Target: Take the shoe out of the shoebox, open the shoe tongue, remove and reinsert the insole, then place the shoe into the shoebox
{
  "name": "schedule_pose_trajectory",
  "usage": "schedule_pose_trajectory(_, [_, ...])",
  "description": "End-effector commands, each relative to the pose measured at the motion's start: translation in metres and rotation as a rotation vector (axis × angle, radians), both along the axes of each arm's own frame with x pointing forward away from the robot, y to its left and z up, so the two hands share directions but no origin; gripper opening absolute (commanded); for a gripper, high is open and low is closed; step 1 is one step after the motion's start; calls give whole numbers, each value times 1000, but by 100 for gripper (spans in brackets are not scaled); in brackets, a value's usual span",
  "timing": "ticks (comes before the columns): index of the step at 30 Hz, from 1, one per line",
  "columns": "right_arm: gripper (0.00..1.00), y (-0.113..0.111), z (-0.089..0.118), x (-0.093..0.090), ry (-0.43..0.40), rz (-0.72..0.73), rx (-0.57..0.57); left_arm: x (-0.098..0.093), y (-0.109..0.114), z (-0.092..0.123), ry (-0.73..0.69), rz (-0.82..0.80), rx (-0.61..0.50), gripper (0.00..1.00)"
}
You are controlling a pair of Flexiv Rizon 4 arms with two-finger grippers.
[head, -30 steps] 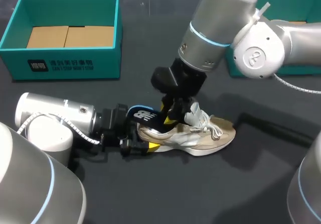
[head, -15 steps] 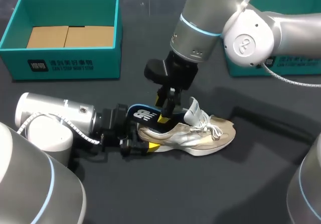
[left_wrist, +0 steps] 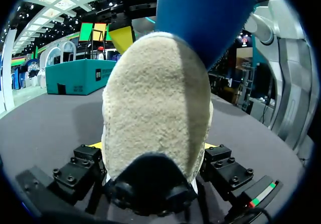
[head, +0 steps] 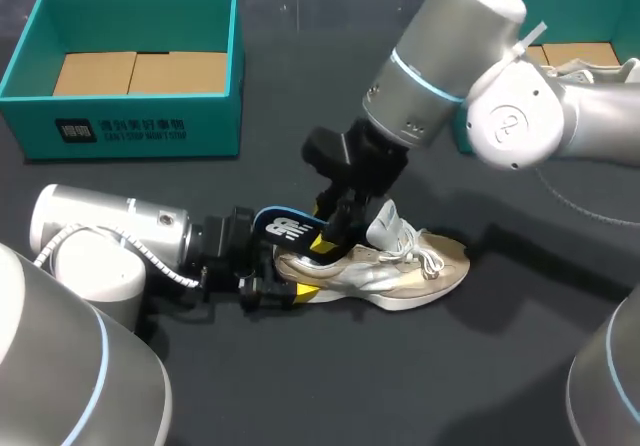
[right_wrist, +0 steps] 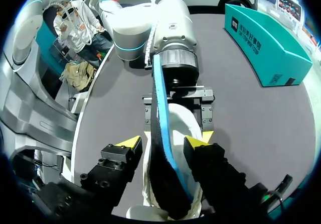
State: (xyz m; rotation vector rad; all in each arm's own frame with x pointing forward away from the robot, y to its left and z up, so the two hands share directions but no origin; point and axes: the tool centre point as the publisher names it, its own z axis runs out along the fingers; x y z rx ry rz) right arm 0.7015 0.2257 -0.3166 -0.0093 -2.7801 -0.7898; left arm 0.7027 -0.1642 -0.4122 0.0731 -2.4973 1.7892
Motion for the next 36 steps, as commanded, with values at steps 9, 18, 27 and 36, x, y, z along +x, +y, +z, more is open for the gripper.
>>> schedule_pose_trajectory(9, [27, 9, -9, 1, 4, -2, 93, -2, -1, -6, 0, 2, 1, 0])
schedule_pose_trajectory(18, [0, 13, 0, -1, -26, 17, 83, -2, -1, -6, 0, 2, 1, 0])
schedule_pose_trajectory(27, [0, 38, 48, -8, -181, 173, 89, -2, -1, -6, 0, 2, 1, 0])
schedule_pose_trajectory(36, [0, 38, 48, -8, -181, 173, 89, -2, -1, -6, 0, 2, 1, 0])
